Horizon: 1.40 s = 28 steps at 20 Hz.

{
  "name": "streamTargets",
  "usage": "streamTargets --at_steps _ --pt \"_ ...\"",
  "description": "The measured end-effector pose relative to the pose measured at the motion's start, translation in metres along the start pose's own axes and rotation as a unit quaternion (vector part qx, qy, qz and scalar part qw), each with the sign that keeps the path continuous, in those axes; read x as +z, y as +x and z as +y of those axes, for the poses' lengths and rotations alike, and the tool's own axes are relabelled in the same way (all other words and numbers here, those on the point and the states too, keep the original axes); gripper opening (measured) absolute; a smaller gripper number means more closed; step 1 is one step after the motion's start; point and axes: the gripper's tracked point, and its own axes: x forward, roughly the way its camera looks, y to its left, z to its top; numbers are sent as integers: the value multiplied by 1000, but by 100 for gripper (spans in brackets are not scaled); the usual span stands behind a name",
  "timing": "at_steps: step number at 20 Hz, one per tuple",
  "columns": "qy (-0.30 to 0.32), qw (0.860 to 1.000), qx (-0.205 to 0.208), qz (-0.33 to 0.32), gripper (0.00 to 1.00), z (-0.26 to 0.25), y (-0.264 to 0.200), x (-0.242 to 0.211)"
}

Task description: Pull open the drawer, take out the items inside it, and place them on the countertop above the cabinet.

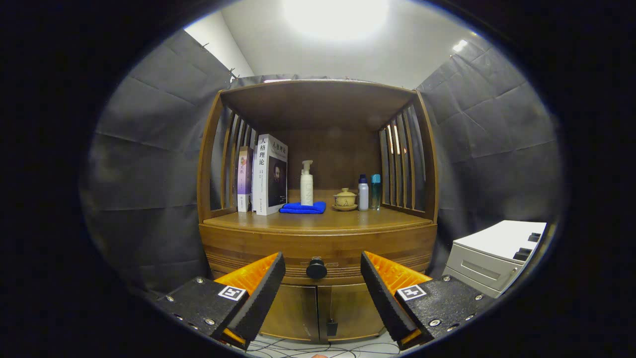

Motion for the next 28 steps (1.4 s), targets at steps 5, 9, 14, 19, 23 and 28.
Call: streamTargets --at_steps 5,9,14,19,23,28 --pt "-2 1000 -6 1 95 -3 0 0" --pt "-2 1000 -17 3 95 -8 2 -2" --pt "-4 1000 -25 14 95 -13 4 -7" --pt "14 1000 -17 21 95 -7 18 -9" --pt "15 1000 -9 26 95 -3 37 -9" --pt "17 999 -7 38 95 -2 61 -19"
